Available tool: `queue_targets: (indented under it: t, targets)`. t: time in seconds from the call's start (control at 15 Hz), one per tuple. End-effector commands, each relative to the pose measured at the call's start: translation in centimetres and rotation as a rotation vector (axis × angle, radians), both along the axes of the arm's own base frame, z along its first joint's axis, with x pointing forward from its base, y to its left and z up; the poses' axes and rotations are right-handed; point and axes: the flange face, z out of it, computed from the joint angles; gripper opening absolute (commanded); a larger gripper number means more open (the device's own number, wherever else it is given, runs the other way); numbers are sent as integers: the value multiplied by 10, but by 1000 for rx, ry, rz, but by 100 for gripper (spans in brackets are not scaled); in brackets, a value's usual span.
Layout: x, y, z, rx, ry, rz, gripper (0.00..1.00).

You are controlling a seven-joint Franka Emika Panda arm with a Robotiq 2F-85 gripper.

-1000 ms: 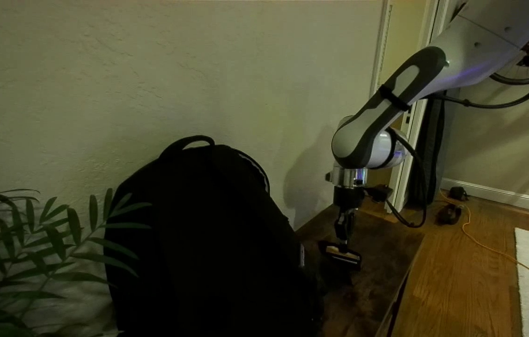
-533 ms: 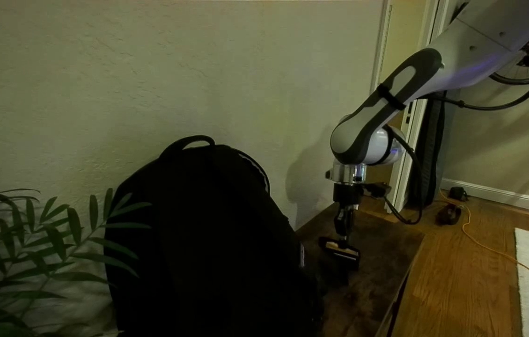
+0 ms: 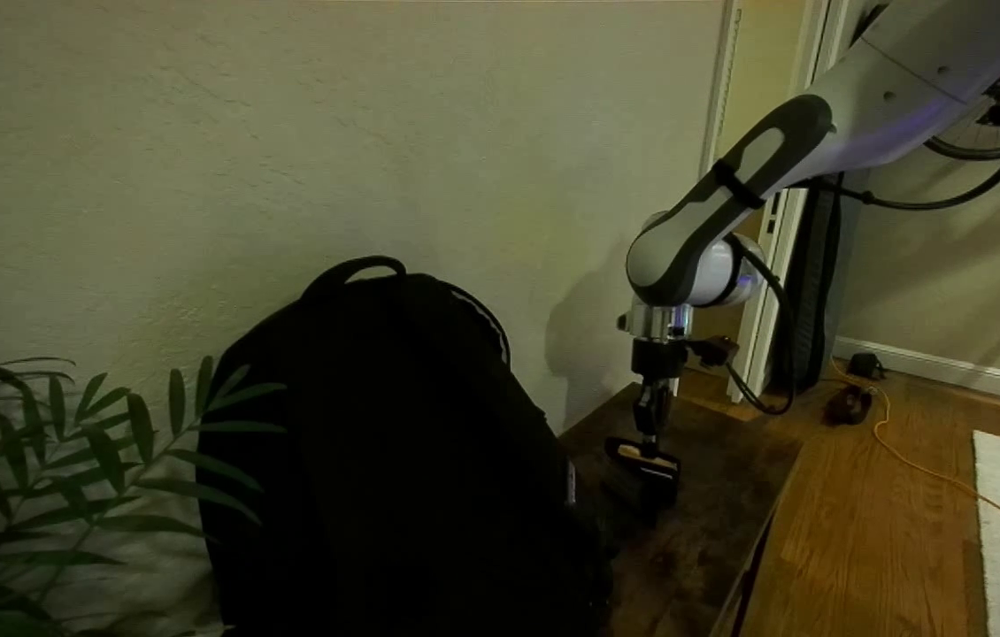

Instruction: Put the wallet in the backpack

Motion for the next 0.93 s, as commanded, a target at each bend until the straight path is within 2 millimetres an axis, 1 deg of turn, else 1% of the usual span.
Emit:
queue_targets:
  t: [0.0, 0.27, 0.33, 0.4, 0.53, 0.87]
  targets:
    - [-3, -5, -5, -43, 30, 50, 1]
    - [-6, -3, -4, -74, 37, 91, 1]
    - [-6, -1, -4, -80, 39, 100, 22]
    - [-6, 0, -4, -85, 40, 109, 31]
    - [-8, 2, -4, -94, 44, 125, 42]
    - [-11, 8, -4, -103, 50, 149, 75]
